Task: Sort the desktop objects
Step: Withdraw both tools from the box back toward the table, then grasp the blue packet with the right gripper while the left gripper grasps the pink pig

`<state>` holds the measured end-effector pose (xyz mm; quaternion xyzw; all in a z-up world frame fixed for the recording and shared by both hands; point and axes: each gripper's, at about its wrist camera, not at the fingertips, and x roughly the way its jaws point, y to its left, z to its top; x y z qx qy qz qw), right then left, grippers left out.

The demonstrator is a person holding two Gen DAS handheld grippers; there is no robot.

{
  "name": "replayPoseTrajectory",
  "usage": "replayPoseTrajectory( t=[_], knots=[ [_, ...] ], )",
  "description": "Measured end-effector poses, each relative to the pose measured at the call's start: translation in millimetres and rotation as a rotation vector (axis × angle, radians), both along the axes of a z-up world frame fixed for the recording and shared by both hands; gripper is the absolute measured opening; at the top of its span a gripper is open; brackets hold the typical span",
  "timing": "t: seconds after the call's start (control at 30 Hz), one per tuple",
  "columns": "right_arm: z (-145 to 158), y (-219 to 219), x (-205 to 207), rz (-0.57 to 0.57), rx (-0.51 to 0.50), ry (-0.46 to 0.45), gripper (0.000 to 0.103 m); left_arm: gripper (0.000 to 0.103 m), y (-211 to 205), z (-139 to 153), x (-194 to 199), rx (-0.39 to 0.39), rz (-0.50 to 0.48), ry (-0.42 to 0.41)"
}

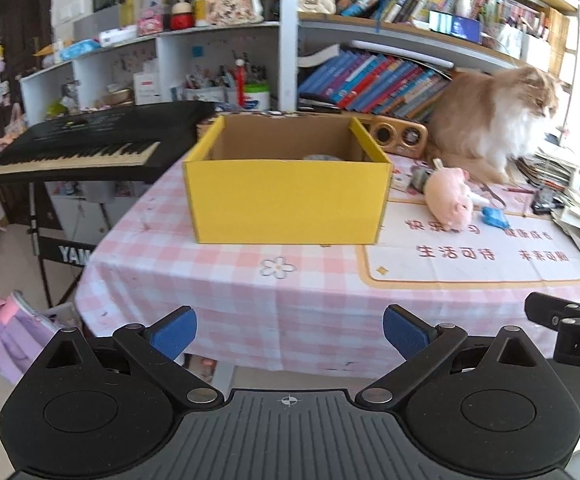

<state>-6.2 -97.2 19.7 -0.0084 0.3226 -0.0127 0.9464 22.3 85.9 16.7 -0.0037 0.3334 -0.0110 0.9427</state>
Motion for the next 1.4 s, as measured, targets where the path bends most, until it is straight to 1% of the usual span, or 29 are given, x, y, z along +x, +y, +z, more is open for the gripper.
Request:
replayPoseTrajectory(
  t=[0.1, 0.2, 0.23, 0.43, 0.5, 0.63, 0.87, 1.0, 1.1, 1.23, 1.4],
  knots=[
    [-2, -10, 0, 0.008, 0.047, 0.028, 0.103, 0.101, -7, -3, 6, -0.008, -0.037, 0.016],
    [-3, -15, 1, -0.022, 0.015, 0.031, 0.103, 0.101, -18, -5, 13, -0.012, -0.075, 0.029],
    [-4, -17, 1, -0.028, 0.008, 0.035, 0.101, 0.101, -21, -6, 15, -0.012, -0.087, 0.033],
    [-14, -35, 5, -0.071, -0.022, 0.064, 0.100, 0.101, -47, -13, 28, -0.008, -0.147, 0.060],
    [-18, -44, 9, -0.082, -0.018, 0.083, 0.097, 0.100, -57, -15, 32, -0.004, -0.160, 0.069],
    [-22, -66, 19, -0.106, 0.004, 0.102, 0.097, 0.100, -78, -17, 39, 0.011, -0.181, 0.078],
    [-23, -104, 49, -0.057, 0.026, 0.116, 0.097, 0.100, -110, -19, 61, -0.004, -0.147, 0.097],
    [-21, -128, 66, -0.044, 0.025, 0.117, 0.097, 0.100, -132, -21, 76, -0.043, -0.153, 0.111],
    [-23, -149, 81, -0.043, 0.029, 0.128, 0.097, 0.100, -152, -24, 89, -0.049, -0.156, 0.124],
    [-24, -170, 100, -0.021, 0.020, 0.137, 0.097, 0.100, -174, -28, 104, -0.048, -0.138, 0.129],
    [-29, -187, 127, 0.049, -0.010, 0.132, 0.091, 0.100, -193, -32, 125, -0.015, -0.086, 0.121]
  ],
)
